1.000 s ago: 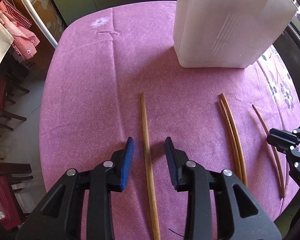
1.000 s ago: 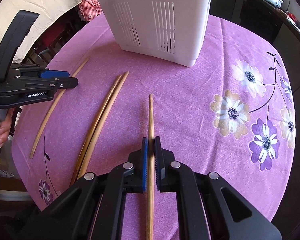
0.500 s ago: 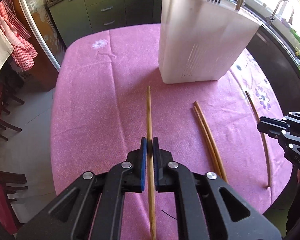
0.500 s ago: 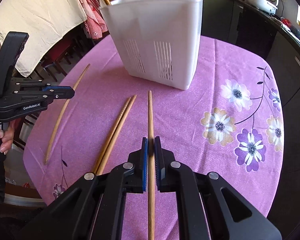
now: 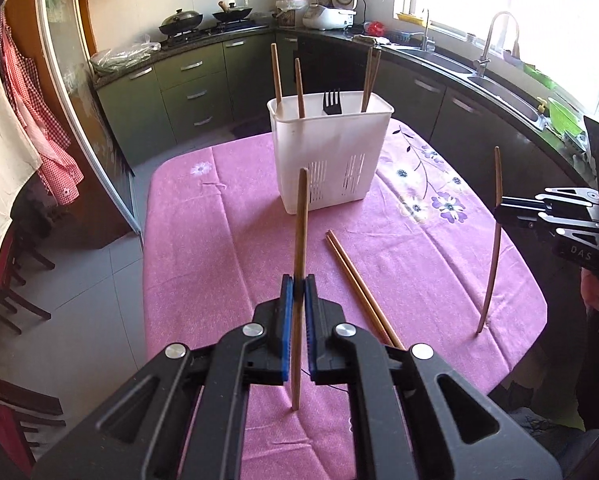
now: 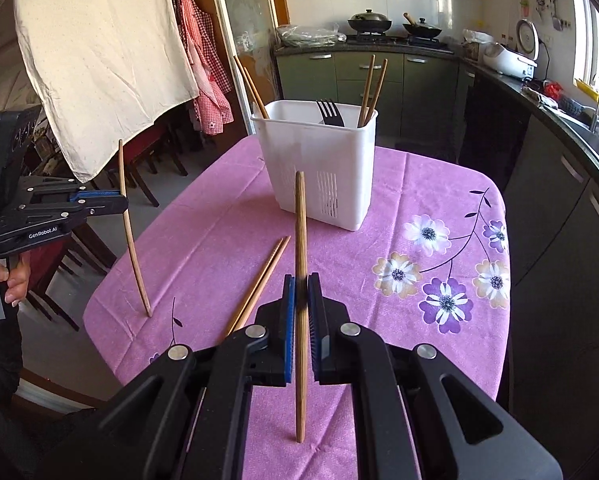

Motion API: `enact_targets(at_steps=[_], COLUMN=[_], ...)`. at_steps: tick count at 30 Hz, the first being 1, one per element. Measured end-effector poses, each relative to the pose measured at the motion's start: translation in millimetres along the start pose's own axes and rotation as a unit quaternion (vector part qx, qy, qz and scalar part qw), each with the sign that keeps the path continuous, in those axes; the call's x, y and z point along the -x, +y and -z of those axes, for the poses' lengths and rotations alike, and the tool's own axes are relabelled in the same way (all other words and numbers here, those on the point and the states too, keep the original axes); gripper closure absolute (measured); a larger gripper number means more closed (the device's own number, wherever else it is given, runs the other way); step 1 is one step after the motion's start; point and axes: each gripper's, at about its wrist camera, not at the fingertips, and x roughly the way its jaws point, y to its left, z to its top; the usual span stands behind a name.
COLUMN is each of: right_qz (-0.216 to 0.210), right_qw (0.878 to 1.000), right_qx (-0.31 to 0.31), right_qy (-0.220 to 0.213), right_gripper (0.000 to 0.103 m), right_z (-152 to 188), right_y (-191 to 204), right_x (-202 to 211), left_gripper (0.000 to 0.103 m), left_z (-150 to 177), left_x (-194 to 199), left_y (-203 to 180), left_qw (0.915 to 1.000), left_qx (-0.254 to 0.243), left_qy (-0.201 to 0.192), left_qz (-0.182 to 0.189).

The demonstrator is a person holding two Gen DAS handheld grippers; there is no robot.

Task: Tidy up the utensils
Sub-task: 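Carry both chopsticks upright and lower them into the white caddy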

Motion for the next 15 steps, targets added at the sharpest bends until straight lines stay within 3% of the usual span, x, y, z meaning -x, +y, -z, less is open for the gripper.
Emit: enact_targets(at_steps=[15], right_qz=[-0.002], right_qw=[1.000], right_qx=[0.004], right_qy=[-0.008], right_gripper=[0.096], right_z=[5], right_y=[0], right_x=[7], left_gripper=[0.097], left_z=[-3], left_x=[14], left_y=[-11], left_qw=[0.9996], left_qx=[-0.010], left_qy=[-0.016], left_qz=[0.022])
